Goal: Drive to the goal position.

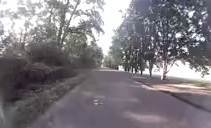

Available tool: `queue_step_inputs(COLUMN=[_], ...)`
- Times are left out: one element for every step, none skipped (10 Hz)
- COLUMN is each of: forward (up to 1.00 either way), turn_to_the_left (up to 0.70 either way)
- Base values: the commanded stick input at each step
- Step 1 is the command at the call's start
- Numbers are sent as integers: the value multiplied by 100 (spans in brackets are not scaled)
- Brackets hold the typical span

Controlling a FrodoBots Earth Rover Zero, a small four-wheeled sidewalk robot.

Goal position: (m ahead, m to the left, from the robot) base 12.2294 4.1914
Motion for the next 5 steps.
queue_step_inputs(forward=[70, 70, 70, 70, 70], turn_to_the_left=[0, 0, 0, 0, 0])
